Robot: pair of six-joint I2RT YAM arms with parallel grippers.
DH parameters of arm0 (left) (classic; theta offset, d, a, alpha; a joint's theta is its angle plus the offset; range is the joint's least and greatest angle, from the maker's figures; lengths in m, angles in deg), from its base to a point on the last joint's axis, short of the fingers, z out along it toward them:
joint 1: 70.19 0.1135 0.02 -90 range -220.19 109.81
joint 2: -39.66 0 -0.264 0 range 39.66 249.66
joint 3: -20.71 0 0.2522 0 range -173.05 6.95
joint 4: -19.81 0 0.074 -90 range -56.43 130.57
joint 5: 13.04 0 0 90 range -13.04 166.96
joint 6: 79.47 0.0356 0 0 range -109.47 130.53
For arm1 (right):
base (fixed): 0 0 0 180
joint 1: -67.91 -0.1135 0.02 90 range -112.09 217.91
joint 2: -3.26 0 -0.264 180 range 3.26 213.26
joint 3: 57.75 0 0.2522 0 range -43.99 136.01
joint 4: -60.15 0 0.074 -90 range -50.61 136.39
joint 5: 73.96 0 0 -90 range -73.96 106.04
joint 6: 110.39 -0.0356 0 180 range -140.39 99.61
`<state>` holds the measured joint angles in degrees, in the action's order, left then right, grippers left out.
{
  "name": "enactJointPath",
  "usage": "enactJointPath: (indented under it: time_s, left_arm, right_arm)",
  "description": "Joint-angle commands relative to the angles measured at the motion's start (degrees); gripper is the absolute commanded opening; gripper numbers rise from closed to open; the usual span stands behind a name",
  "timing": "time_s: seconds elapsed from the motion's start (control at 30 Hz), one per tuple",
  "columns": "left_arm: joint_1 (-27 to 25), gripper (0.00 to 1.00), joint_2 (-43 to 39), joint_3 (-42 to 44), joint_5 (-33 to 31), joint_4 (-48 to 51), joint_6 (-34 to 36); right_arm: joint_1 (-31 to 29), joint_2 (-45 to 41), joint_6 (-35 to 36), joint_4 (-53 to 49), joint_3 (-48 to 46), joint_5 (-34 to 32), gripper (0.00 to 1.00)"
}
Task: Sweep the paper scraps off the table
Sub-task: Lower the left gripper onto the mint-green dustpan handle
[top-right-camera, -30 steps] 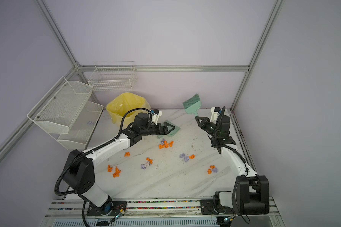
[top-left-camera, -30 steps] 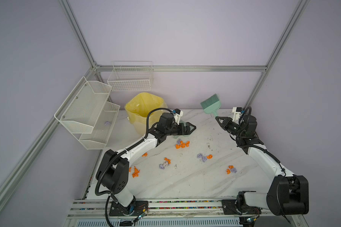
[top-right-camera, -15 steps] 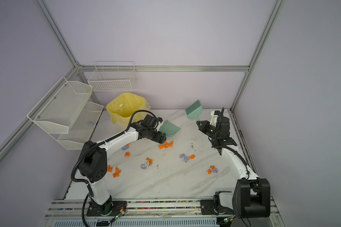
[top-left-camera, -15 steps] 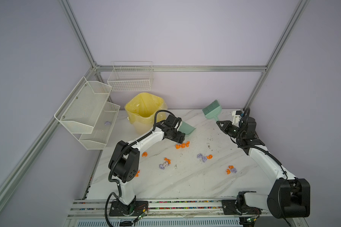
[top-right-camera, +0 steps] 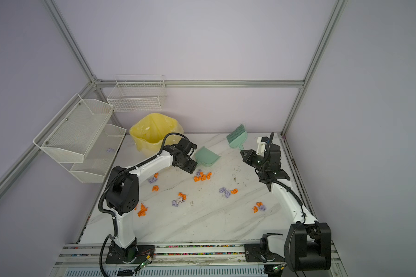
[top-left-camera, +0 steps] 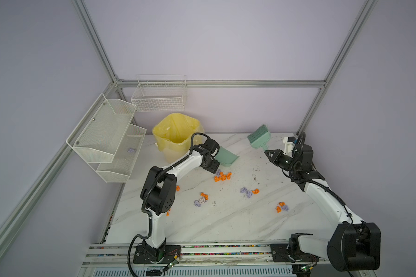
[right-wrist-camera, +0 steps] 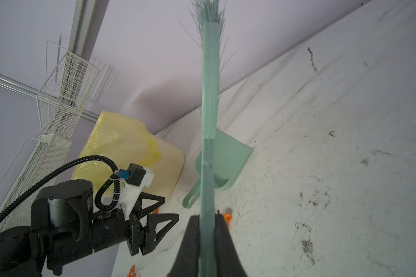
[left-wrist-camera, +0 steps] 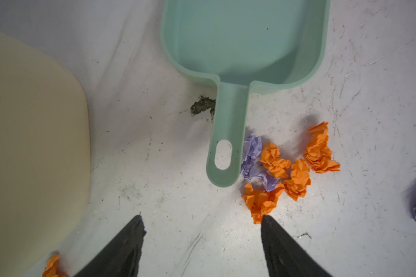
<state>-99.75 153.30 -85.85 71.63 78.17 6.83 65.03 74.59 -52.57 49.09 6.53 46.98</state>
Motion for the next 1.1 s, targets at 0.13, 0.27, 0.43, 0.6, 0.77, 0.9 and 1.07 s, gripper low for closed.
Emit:
enactJointPath:
  time_s: [0.13, 0.27, 0.43, 0.6, 0.77, 0.9, 1.07]
  left_arm:
    - [1.26, 0.72, 2.69, -8.49, 0.77, 0.81, 1.34]
    - [1.26, 0.69, 4.18, -9.86, 1.39, 0.66, 1.02]
    - [1.26, 0.68, 5.4, -10.36, 1.13, 0.54, 1.68]
    - [1.27, 0.68, 5.91, -11.08, 1.95, 0.34, 1.42]
    - [1.35, 0.67, 4.71, -11.86, 2.8, -0.03, 0.54]
    - [1.67, 0.67, 4.69, -12.47, 1.81, -0.49, 0.46]
    - [1.96, 0.65, 6.88, -14.23, 1.89, -0.2, 1.11]
  right_arm:
    - [0.24, 0.5, 2.3, 0.38, -1.54, 0.99, 0.0]
    - [0.24, -0.14, 2.41, 0.46, -1.98, 1.23, 0.0]
    - [0.24, -0.34, 2.39, 0.81, -2.18, 1.73, 0.0]
    - [0.24, -1.01, 2.31, 0.9, -2.53, 1.89, 0.0]
    - [0.28, -1.8, 2.08, 0.9, -2.76, 2.02, 0.0]
    - [0.24, -1.62, 2.03, 0.94, -2.71, 2.42, 0.0]
    - [0.24, -1.56, 2.13, 0.9, -2.71, 2.46, 0.0]
